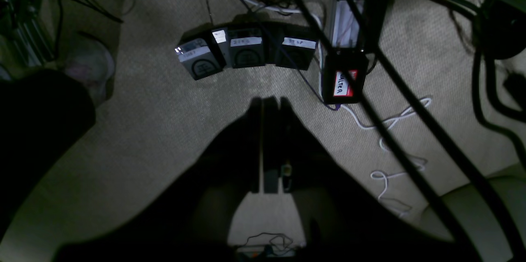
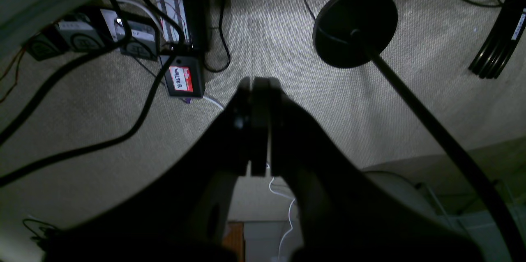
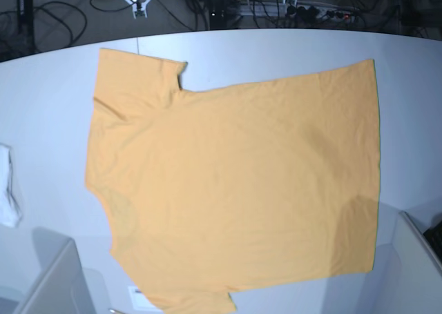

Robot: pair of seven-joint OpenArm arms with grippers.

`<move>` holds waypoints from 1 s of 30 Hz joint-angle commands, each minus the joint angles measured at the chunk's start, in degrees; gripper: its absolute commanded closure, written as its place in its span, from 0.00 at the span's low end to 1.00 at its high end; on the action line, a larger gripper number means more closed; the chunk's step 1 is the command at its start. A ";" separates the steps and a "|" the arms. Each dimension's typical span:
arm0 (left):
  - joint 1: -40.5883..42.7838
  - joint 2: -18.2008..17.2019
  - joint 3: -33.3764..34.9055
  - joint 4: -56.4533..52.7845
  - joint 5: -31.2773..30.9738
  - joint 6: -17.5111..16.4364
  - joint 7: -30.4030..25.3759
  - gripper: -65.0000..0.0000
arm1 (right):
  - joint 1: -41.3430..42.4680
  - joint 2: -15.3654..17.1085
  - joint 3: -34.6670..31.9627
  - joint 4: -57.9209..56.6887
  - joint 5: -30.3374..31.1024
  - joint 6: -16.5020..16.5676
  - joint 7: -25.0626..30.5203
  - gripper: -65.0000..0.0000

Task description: Fold the T-shirt properly

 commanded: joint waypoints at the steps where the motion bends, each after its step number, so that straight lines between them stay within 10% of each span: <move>1: 0.57 -0.22 -0.01 0.09 -0.03 0.32 -0.01 1.00 | -0.81 0.34 -0.06 0.08 0.19 -0.03 0.06 1.00; 19: 5.75 -0.30 0.60 3.25 0.49 0.32 -3.44 1.00 | -6.00 1.04 -0.06 2.01 0.19 -0.03 0.24 1.00; 30: 24.57 -2.06 -0.10 20.22 -0.12 0.32 -11.27 1.00 | -31.84 3.24 4.69 39.11 0.63 -0.21 -1.44 1.00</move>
